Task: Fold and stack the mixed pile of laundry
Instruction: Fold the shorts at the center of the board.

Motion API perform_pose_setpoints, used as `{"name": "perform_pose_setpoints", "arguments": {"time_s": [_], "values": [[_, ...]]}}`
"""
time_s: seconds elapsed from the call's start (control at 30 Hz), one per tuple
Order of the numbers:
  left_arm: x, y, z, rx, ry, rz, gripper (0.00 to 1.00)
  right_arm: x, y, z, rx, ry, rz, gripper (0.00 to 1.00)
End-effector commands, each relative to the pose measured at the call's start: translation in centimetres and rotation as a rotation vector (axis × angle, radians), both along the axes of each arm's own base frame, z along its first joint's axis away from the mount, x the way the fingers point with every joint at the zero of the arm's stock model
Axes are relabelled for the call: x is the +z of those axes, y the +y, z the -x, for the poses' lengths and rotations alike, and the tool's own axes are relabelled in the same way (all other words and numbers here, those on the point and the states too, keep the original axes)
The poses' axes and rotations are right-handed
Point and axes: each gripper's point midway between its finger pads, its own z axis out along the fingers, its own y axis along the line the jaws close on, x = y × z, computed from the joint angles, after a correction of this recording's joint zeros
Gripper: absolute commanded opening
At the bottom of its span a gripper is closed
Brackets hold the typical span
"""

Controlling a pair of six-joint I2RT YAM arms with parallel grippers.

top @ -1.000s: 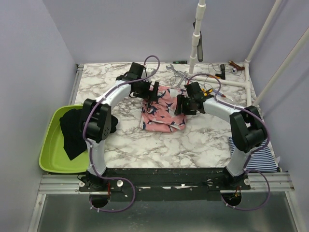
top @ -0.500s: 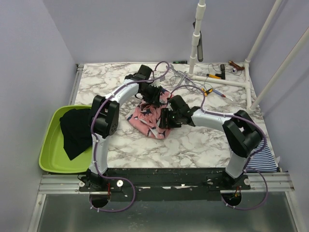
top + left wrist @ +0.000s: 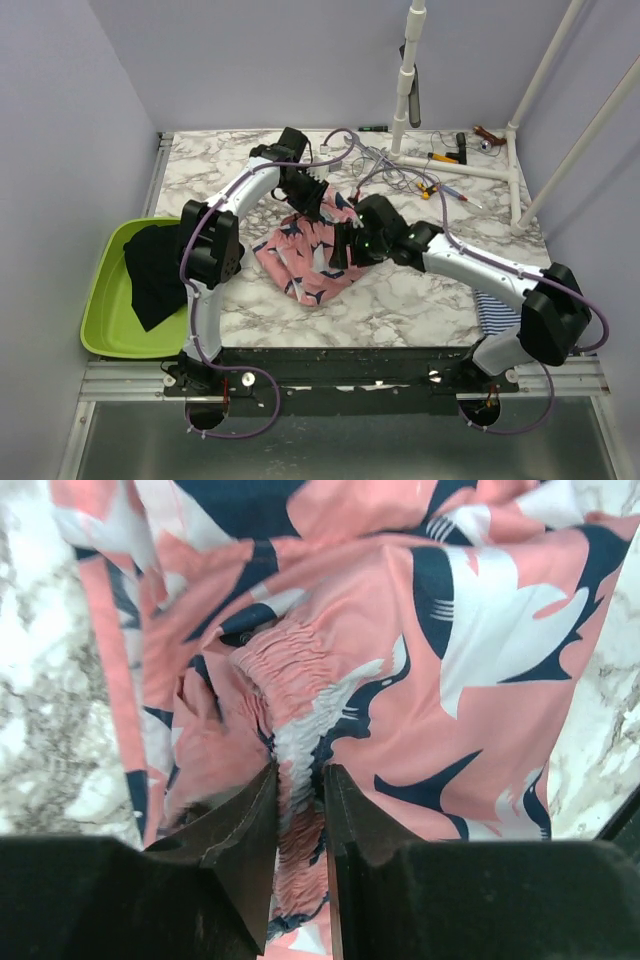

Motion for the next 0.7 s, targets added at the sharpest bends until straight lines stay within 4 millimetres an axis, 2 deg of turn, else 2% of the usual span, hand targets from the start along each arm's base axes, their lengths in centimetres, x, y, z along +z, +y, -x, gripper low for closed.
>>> {"name": "perform_pose_setpoints", "arguments": {"time_s": [0.0, 0.07, 0.13, 0.2, 0.3, 0.4, 0.47, 0.53, 0.67], "values": [[-0.8, 1.0, -1.3, 0.014, -0.012, -0.066, 0.25, 1.7, -5.9, -7.7, -0.158, -0.163, 0.130, 0.68], [-1.2, 1.4, -2.0, 0.048, -0.033, -0.098, 0.25, 0.5, -8.9, -11.7, -0.263, -0.146, 0.103, 0.66], [-1.4, 1.7, -2.8, 0.083, -0.051, -0.119, 0.25, -1.1, -9.5, -13.9, -0.268, -0.129, 0.079, 0.64], [-1.6, 1.8, -3.0, 0.105, -0.043, -0.134, 0.25, -2.8, -8.9, -15.4, -0.236, -0.127, 0.071, 0.61], [-2.4, 2.4, -3.2, 0.130, -0.028, -0.173, 0.25, -6.0, -7.8, -16.0, -0.188, -0.053, 0.041, 0.59], [-3.6, 3.9, -4.0, 0.152, -0.055, -0.265, 0.24, -8.5, -7.7, -15.0, -0.180, 0.019, 0.038, 0.55], [-4.0, 4.6, -4.7, 0.161, -0.088, -0.304, 0.24, -9.3, -7.7, -13.7, -0.169, 0.038, 0.014, 0.52], [-3.7, 4.0, -4.7, 0.139, -0.107, -0.284, 0.24, -9.7, -8.0, -12.2, -0.182, 0.059, -0.008, 0.47], [-3.0, 2.9, -4.5, 0.093, -0.159, -0.282, 0.24, -10.2, -8.0, -7.1, -0.189, 0.145, -0.081, 0.43]]}}
